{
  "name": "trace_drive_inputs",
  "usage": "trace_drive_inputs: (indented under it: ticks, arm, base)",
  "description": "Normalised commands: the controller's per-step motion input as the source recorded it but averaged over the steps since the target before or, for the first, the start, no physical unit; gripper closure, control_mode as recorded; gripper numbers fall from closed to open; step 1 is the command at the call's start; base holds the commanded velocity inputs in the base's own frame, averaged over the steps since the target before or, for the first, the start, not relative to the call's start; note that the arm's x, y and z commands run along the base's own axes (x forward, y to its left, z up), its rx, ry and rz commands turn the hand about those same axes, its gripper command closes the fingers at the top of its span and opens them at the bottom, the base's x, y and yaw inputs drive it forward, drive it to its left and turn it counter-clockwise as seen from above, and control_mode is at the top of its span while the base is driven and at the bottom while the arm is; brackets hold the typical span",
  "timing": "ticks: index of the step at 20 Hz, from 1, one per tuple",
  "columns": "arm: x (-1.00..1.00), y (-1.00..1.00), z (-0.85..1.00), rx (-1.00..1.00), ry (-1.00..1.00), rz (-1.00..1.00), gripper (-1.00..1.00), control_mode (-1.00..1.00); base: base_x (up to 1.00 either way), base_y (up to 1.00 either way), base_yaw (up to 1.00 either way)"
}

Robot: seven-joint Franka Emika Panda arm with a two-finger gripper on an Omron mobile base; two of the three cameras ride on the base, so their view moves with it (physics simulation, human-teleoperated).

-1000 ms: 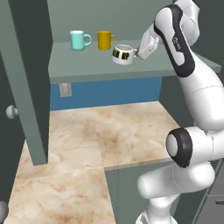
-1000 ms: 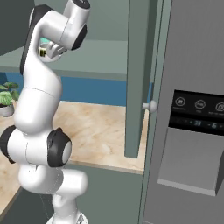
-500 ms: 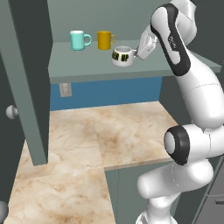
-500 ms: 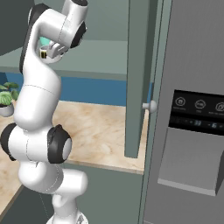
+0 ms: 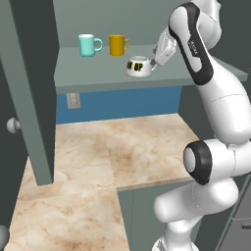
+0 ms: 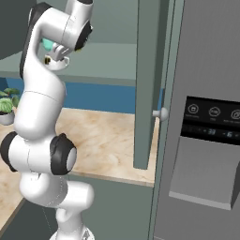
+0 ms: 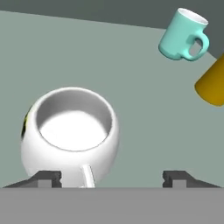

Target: Pick the mug on the counter and place it in the cabinet with the handle facing the right, like the mugs already inside.

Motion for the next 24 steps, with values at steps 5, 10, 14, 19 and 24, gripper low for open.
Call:
trace_drive_inputs:
  ticks: [5,10,14,19,24]
  arm:
    - [-0.31,-0.36,0.01,0.03,-0.10,0.05,-1.00,-1.00]
    - [-1.00,-0.20,-0.52,0.31,-0.20,0.03,-1.00,-1.00]
    - [-1.00,0.29,-0.43,0.28,-0.15,0.00,-1.00,-1.00]
    - [-1.00,0.44,-0.46,0.15,-0.06,0.00,-1.00,-1.00]
    - [-1.00,0.39,-0.49,0.14,-0.02,0.00,-1.00,-1.00]
  base:
    - [0.00,0.00,0.00]
    - [0.00,0.00,0.00]
    - [0.00,0.00,0.00]
    - [0.00,0.00,0.00]
    - [0.00,0.00,0.00]
